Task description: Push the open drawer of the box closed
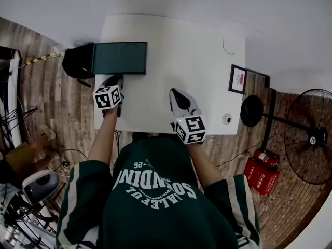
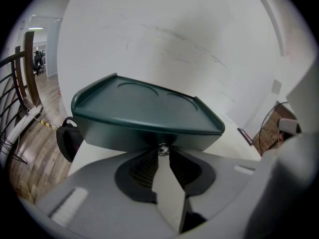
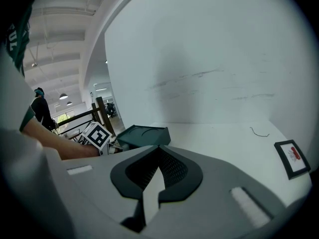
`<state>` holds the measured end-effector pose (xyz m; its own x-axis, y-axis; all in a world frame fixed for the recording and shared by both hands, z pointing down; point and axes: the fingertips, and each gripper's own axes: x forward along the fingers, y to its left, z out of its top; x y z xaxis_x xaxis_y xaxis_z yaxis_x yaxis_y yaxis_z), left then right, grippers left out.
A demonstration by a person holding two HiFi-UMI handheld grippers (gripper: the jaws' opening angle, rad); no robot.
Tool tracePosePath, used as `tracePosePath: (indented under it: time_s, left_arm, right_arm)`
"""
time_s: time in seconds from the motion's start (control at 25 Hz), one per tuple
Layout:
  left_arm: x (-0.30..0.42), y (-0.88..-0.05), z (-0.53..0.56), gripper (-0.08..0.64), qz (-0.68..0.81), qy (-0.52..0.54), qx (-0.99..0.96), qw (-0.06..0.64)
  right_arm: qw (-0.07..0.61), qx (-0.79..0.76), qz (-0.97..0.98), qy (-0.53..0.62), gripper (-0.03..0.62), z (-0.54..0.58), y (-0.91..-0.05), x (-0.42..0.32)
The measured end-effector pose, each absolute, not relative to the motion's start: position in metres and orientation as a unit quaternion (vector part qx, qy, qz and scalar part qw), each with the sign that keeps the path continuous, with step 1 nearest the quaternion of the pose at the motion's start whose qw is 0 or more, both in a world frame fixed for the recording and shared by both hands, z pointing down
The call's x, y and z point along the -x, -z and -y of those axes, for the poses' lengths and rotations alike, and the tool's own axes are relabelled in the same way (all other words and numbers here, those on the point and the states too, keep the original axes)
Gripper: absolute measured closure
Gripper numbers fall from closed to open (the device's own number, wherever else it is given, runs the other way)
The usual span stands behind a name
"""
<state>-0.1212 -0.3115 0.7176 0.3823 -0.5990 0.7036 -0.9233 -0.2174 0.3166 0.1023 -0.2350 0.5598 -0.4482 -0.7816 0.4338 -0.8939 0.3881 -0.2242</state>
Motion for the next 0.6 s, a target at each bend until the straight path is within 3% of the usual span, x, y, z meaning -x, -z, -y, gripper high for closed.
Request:
tracePosePath:
  time_s: [0.28, 0.6]
  left_arm:
    - [0.122, -0.704, 0.299, 0.433, 0.508, -0.22, -0.758, 0.345]
    - [0.109, -0.643, 0.272, 0.437, 0.468, -0.204, -0.815, 0.274]
  right_arm:
    - [0.126, -0.515, 0.826, -0.192, 0.594, 0.232, -0.549, -0.104]
    - [0.11, -0.524, 0.83, -0.158, 0.594, 0.229, -0.526, -0.098]
